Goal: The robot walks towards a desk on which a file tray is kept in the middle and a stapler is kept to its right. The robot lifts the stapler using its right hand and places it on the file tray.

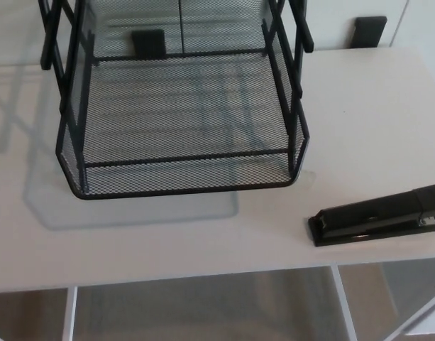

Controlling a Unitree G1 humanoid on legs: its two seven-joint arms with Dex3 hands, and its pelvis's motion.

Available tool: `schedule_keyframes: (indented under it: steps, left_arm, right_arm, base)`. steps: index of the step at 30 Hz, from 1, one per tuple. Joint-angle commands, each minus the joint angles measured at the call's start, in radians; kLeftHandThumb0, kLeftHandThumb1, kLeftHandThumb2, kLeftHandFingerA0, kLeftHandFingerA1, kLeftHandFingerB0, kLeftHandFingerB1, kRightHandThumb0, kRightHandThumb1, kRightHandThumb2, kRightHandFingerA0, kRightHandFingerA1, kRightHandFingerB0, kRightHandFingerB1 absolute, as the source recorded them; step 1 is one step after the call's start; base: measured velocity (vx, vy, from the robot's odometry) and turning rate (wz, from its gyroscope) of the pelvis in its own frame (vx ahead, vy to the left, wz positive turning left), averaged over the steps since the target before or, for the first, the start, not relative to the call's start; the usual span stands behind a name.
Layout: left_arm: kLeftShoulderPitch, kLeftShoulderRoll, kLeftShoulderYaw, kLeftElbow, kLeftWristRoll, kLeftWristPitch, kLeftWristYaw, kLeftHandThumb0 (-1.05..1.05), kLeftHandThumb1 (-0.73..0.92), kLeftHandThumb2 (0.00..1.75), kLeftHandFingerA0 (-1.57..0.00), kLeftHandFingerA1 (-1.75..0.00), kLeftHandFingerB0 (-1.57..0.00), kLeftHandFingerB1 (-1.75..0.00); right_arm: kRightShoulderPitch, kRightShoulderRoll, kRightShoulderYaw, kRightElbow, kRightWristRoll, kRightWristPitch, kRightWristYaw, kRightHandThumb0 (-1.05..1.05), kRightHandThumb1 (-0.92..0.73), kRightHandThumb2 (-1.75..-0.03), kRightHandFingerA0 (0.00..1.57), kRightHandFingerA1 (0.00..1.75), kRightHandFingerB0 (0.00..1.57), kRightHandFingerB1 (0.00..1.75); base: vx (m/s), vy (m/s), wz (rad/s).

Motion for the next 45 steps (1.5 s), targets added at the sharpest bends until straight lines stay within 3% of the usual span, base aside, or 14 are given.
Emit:
schedule_keyframes:
  steps: [1,13,16,18,20,22,24,25,26,36,37,38,41,45]
  left_arm:
    - [0.002,0.021,0.001,-0.005,-0.009,0.01,0.005,-0.58,0.67,0.6,-0.4,-0.49,-0.29,-0.37]
    - [-0.003,-0.004,0.013,-0.076,-0.029,0.007,0.018,-0.6,0.68,0.61,-0.4,-0.52,-0.27,-0.39]
    - [-0.013,-0.032,0.013,-0.106,-0.054,0.047,-0.014,-0.62,0.69,0.61,-0.39,-0.61,-0.26,-0.45]
    - [-0.006,-0.041,0.018,-0.113,-0.053,0.039,0.0,-0.64,0.69,0.61,-0.41,-0.59,-0.28,-0.44]
    - [-0.008,-0.047,0.018,-0.112,-0.049,0.037,0.014,-0.62,0.5,0.95,-0.38,-0.64,-0.2,-0.51]
    - [-0.016,-0.048,0.017,-0.103,-0.044,0.032,0.025,-0.63,0.69,0.6,-0.4,-0.59,-0.29,-0.45]
    - [-0.021,-0.043,0.016,-0.085,-0.042,0.03,0.019,-0.56,0.47,0.92,-0.42,-0.66,-0.18,-0.52]
    - [-0.012,-0.047,0.018,-0.109,-0.046,0.04,0.019,-0.62,0.66,0.6,-0.42,-0.6,-0.29,-0.45]
    - [-0.019,-0.048,0.018,-0.095,-0.045,0.036,0.02,-0.6,0.67,0.6,-0.42,-0.59,-0.3,-0.44]
    - [-0.021,-0.061,-0.002,-0.089,-0.032,0.037,0.02,-0.6,0.68,0.59,-0.45,-0.6,-0.3,-0.45]
    - [-0.008,-0.068,0.004,-0.11,-0.04,0.04,0.018,-0.57,0.48,0.93,-0.45,-0.68,-0.19,-0.53]
    - [-0.003,-0.072,0.007,-0.12,-0.044,0.045,0.021,-0.6,0.67,0.59,-0.43,-0.59,-0.27,-0.45]
    - [-0.006,-0.072,0.009,-0.111,-0.043,0.043,0.02,-0.57,0.49,0.93,-0.41,-0.65,-0.19,-0.52]
    - [-0.02,-0.067,0.004,-0.08,-0.034,0.035,0.019,-0.58,0.69,0.6,-0.42,-0.57,-0.27,-0.43]
  right_arm:
    - [-0.053,-0.05,-0.009,0.043,0.001,0.044,0.002,-0.68,-0.49,-0.81,0.16,0.48,0.0,0.09]
    - [-0.067,-0.023,0.035,-0.043,0.003,0.127,0.014,-0.59,-0.6,-0.64,0.11,0.27,0.02,0.13]
    - [-0.241,-0.068,0.05,0.01,0.003,0.075,0.045,-0.6,-0.42,-0.83,0.0,0.34,0.0,0.38]
    - [-0.322,-0.095,0.078,-0.012,-0.012,0.127,0.056,-0.69,-0.56,-0.58,0.0,0.63,0.0,0.76]
    - [-0.375,-0.123,0.132,-0.107,-0.071,0.127,0.045,-0.7,-0.52,-0.55,0.01,0.94,0.0,0.63]
    - [-0.415,-0.13,0.146,-0.119,-0.062,0.129,0.066,-0.71,-0.47,-0.53,0.0,0.94,0.0,0.57]
    - [-0.463,-0.144,0.188,-0.182,-0.071,0.147,0.1,-0.63,-0.34,-0.78,0.1,0.69,0.0,0.48]
    - [-0.466,-0.157,0.204,-0.234,-0.062,0.157,0.139,-0.57,-0.42,-0.52,0.0,0.72,0.0,0.43]
    - [-0.48,-0.164,0.231,-0.289,-0.05,0.158,0.186,-0.51,-0.3,-0.75,0.0,0.46,0.0,0.29]
    - [-0.46,-0.215,0.483,-0.703,-0.159,0.112,0.326,-0.61,-0.37,-0.78,0.01,0.36,0.05,0.19]
    - [-0.465,-0.216,0.52,-0.717,-0.173,0.109,0.347,-0.63,-0.38,-0.79,0.01,0.34,0.01,0.19]
    - [-0.471,-0.223,0.547,-0.716,-0.179,0.104,0.373,-0.65,-0.39,-0.81,0.02,0.31,0.0,0.2]
    - [-0.499,-0.241,0.605,-0.714,-0.2,0.113,0.409,-0.65,-0.4,-0.81,0.02,0.26,0.02,0.2]
    - [-0.535,-0.239,0.673,-0.692,-0.24,0.105,0.43,-0.64,-0.39,-0.79,0.02,0.26,0.06,0.21]
  base:
    - [0.0,0.0,0.0]
    - [0.01,-0.008,0.02]
    - [-0.01,0.001,-0.03]
    - [0.0,0.0,0.0]
    - [0.0,0.0,0.0]
    - [0.01,-0.005,0.04]
    - [0.0,0.0,0.0]
    - [0.0,0.0,0.0]
    - [0.02,-0.015,0.11]
    - [0.0,-0.002,0.01]
    - [0.0,0.0,0.0]
    - [0.0,0.0,0.0]
    - [0.0,0.0,0.0]
    - [0.0,0.0,0.0]
